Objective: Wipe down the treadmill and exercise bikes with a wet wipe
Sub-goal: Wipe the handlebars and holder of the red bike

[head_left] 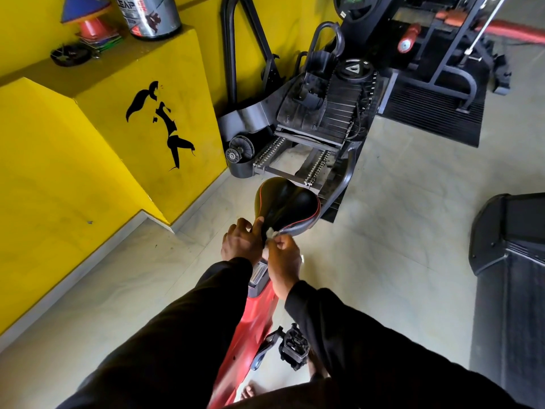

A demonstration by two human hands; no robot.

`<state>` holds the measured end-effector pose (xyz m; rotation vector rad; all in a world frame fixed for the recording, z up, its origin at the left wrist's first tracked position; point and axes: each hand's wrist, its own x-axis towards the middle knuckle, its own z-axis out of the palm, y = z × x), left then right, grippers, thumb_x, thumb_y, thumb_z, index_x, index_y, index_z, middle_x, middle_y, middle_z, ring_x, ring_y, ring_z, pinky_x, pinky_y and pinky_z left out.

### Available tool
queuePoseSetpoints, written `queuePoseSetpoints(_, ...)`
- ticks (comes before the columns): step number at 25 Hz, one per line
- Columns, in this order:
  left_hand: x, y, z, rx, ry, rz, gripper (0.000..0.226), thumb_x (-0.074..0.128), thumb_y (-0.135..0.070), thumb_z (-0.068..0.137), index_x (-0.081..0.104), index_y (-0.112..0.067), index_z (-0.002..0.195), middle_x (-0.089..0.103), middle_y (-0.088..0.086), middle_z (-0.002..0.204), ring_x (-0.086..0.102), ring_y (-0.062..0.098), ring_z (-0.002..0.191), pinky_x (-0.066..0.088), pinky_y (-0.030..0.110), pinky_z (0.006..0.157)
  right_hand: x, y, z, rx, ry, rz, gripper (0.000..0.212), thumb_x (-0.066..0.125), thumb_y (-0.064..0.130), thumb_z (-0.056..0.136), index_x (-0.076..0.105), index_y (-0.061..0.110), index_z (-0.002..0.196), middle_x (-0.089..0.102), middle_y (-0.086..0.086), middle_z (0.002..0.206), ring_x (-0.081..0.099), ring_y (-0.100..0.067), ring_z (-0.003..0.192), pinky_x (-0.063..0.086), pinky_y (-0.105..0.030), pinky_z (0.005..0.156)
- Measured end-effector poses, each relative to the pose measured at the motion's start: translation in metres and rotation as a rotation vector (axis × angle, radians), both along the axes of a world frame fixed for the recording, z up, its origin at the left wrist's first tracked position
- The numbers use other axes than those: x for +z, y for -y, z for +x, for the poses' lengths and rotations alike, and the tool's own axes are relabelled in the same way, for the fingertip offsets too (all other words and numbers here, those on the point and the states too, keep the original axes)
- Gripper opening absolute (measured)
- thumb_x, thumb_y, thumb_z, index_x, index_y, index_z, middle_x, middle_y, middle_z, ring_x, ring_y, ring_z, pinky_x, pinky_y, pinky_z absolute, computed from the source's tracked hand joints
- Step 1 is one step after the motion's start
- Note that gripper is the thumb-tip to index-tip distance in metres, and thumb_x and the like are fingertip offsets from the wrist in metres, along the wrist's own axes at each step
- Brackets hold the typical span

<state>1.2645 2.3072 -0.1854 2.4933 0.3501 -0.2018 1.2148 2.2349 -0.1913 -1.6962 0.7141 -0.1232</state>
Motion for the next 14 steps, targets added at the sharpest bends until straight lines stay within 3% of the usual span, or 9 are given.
queuePoseSetpoints(2, -0.001, 0.000, 0.001, 0.002, -0.008, -0.003, 0.051, 0.033, -0.062, 0.099, 0.055, -0.019, 0.115, 0.060, 0.009, 0.110, 0.050, 0.023, 0.093, 0.037, 0.032, 0.075, -0.002, 0.008, -0.002, 0.066, 0.008, 0.002, 0.006, 0.063, 0.018, 0.088, 0.065, 0.017, 0.083, 0.069, 0.001, 0.083, 0.062, -0.014, 0.075, 0.045, -0.022, 0.069)
queuePoseSetpoints(6, -0.004, 0.001, 0.001, -0.002, 0.027, 0.026, 0.051, 0.032, -0.062, 0.099, 0.056, -0.020, 0.114, 0.062, 0.009, 0.110, 0.055, 0.026, 0.095, 0.040, 0.032, 0.076, -0.003, 0.038, 0.028, -0.207, 0.008, 0.005, 0.006, 0.058, 0.015, 0.086, 0.061, 0.018, 0.083, 0.067, -0.012, 0.102, 0.065, -0.027, 0.088, 0.055, -0.037, 0.082)
queuePoseSetpoints(11, -0.001, 0.003, 0.004, -0.026, -0.020, 0.068, 0.054, 0.028, -0.062, 0.099, 0.054, -0.020, 0.121, 0.060, 0.010, 0.116, 0.056, 0.029, 0.103, 0.045, 0.038, 0.086, -0.005, 0.023, 0.014, 0.018, 0.073, -0.061, 0.004, 0.059, 0.011, 0.089, 0.063, 0.011, 0.089, 0.067, -0.009, 0.099, 0.063, -0.023, 0.089, 0.051, -0.029, 0.079)
queuePoseSetpoints(14, 0.004, 0.009, 0.006, -0.048, -0.013, 0.119, 0.058, 0.029, -0.063, 0.099, 0.052, -0.017, 0.126, 0.059, 0.011, 0.119, 0.056, 0.030, 0.104, 0.045, 0.040, 0.089, -0.010, 0.061, 0.035, -0.248, 0.017, -0.023, 0.007, 0.053, 0.012, 0.089, 0.060, 0.015, 0.090, 0.064, -0.014, 0.105, 0.062, -0.031, 0.096, 0.053, -0.042, 0.086)
